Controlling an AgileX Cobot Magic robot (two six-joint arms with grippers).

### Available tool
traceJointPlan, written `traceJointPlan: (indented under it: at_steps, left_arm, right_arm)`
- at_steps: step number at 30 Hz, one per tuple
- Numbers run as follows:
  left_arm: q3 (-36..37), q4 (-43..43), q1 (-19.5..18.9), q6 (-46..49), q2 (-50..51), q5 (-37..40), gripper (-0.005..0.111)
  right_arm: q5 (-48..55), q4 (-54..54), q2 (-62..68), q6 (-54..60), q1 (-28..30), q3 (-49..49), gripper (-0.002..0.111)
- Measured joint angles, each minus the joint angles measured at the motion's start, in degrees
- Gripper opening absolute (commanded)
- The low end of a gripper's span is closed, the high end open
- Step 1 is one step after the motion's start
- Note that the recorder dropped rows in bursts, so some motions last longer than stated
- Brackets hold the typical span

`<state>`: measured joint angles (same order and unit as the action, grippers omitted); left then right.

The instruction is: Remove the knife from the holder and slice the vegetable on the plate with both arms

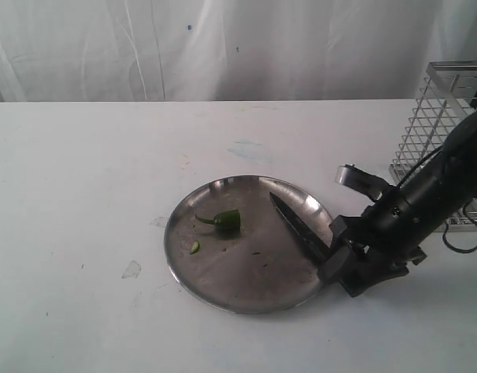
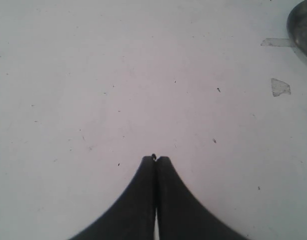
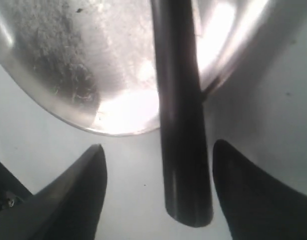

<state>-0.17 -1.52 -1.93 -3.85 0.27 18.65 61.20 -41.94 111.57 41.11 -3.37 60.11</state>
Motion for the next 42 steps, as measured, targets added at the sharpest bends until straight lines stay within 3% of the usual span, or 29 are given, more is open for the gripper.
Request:
traceJointPlan:
  at_steps: [9,11,16,17,32,36,42]
  left_arm:
    - [0.0,0.0,0.0,0.0,0.0,0.0,0.000]
    - [0.0,0.0,0.0,0.0,0.0,0.0,0.000]
    - [0.0,0.0,0.0,0.0,0.0,0.0,0.000]
    - [0.0,0.0,0.0,0.0,0.0,0.0,0.000]
    - [0.0,0.0,0.0,0.0,0.0,0.0,0.000]
    - [0.0,0.0,0.0,0.0,0.0,0.0,0.000]
    - [0.0,0.0,0.0,0.0,0.0,0.0,0.000]
  right_arm:
    - [3.5,-4.7,3.9,4.1,0.0,0.3,0.055]
    - [3.8,-5.4,4.6,4.4,0.1,0.4,0.045]
    - [3.8,-6.0,7.3,4.4,0.3,0.5,0.002]
    - [3.8,-6.3,7.6,4.3,0.3,0.5,0.000]
    - [6.1,-4.7,3.2,4.2,0.3,0.5,0.000]
    - [5.9,-4.4,-6.0,4.3,-0.2,-0.8,0.000]
    - [-4.1,-3.9,-22.8,5.9,-7.9,-7.9,0.000]
